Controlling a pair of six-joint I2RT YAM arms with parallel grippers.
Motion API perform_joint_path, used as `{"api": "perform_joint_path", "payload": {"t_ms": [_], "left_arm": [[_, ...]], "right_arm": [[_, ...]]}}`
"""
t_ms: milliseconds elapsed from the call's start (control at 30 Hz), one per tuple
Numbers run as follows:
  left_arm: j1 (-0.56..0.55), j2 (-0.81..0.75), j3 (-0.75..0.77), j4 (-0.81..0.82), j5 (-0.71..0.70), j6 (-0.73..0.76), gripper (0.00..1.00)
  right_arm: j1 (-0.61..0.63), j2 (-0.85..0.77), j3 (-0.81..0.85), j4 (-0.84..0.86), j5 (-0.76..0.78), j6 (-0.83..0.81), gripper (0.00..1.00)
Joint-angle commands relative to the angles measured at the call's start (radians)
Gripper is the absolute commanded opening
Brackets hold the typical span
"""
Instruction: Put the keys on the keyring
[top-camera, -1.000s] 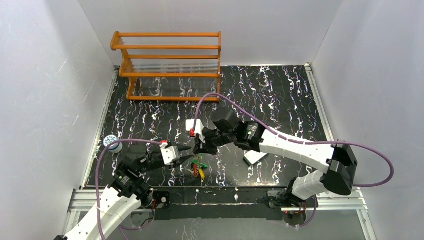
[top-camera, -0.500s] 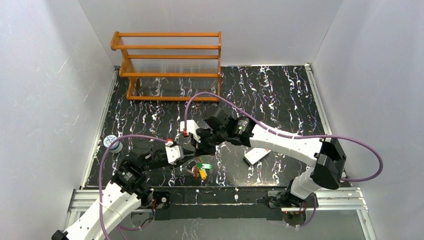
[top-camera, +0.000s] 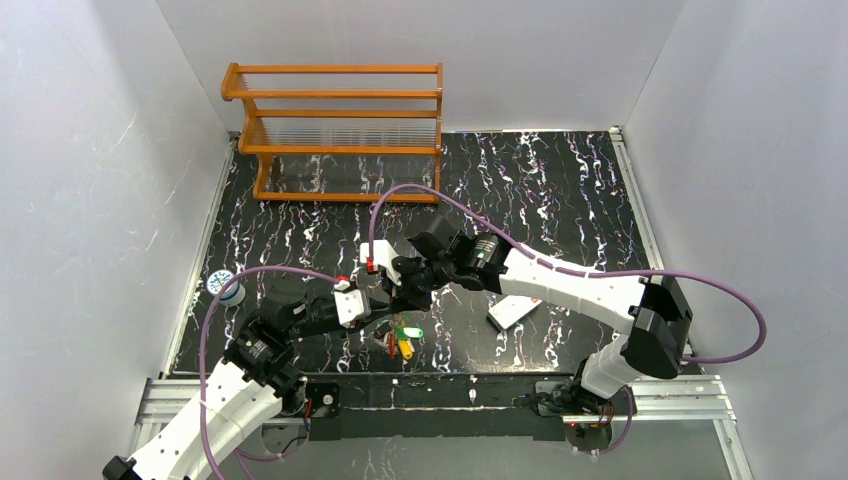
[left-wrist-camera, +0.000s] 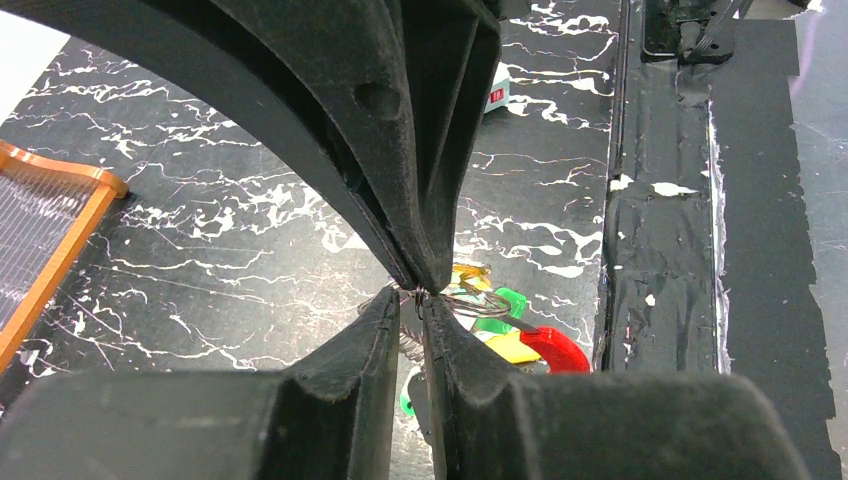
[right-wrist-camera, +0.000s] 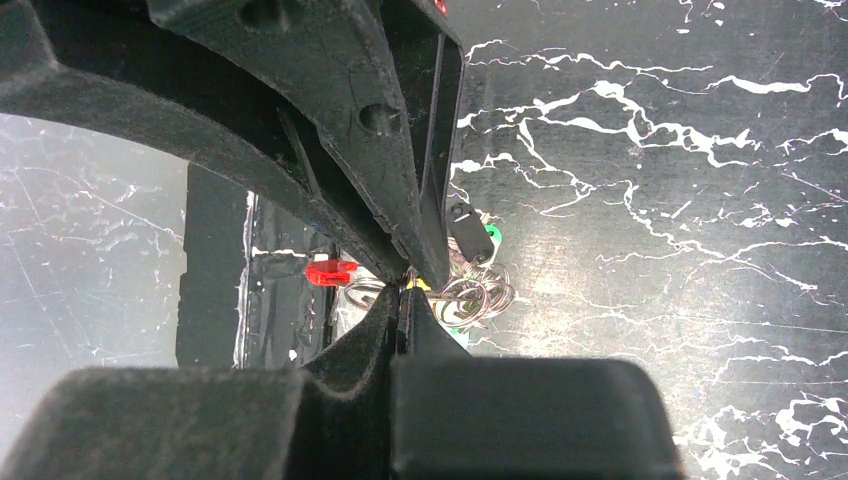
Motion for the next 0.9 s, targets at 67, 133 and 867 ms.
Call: {"api": "perform_joint_path", "payload": {"t_ms": [67, 133, 867], "left_arm": [[-0.002, 0.006, 0.034, -0.010, 0.014, 0.012, 0.18], [-0.002, 0.008, 0.034, -0.011, 0.016, 0.011, 0.19], [-0.002, -0.095, 0.033, -0.017, -0.066, -0.007, 0.00]], "right_arm": [[0.002, -0.012, 0.057, 0.027, -0.048, 0.012, 0.01], [0.002, -0.015, 0.053, 0.035, -0.055, 0.016, 0.01], [0.000, -0.212, -0.255, 0.496, 0.175, 0.176, 0.64]]}}
